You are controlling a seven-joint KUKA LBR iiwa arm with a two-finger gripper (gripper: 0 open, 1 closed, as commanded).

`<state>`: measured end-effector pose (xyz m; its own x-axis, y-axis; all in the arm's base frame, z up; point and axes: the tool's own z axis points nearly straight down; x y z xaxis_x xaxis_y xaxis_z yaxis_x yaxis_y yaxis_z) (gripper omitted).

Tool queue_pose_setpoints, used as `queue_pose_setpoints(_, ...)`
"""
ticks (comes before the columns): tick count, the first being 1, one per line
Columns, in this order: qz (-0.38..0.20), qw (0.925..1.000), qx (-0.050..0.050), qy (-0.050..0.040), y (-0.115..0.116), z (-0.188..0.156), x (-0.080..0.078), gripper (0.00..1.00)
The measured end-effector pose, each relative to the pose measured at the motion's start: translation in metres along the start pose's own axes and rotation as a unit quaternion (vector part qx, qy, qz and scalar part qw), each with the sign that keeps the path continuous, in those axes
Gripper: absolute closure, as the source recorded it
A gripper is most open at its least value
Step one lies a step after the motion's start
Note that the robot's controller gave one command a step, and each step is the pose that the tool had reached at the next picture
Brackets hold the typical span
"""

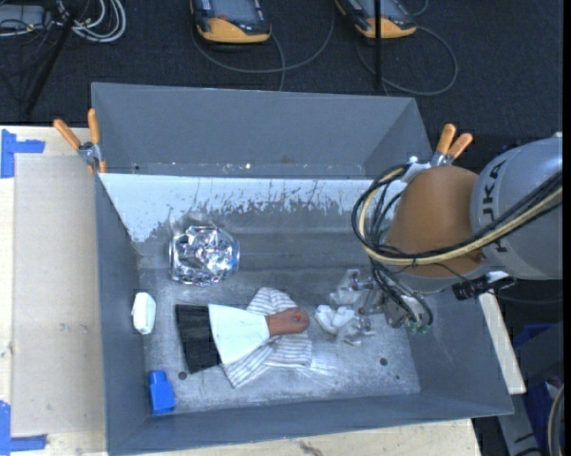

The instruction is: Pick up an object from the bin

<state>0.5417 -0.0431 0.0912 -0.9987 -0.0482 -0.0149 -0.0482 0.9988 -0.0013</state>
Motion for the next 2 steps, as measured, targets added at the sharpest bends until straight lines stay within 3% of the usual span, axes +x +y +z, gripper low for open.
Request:
queue_pose_setpoints(1, 0.005, 1.0, -0.001, 0.0069, -0.006, -0.036, -0.005, 1.0)
queue_pose_setpoints(2, 0.006, 0.9999, -0.001, 0.0076, -0.031, -0.143, -0.007, 1.0)
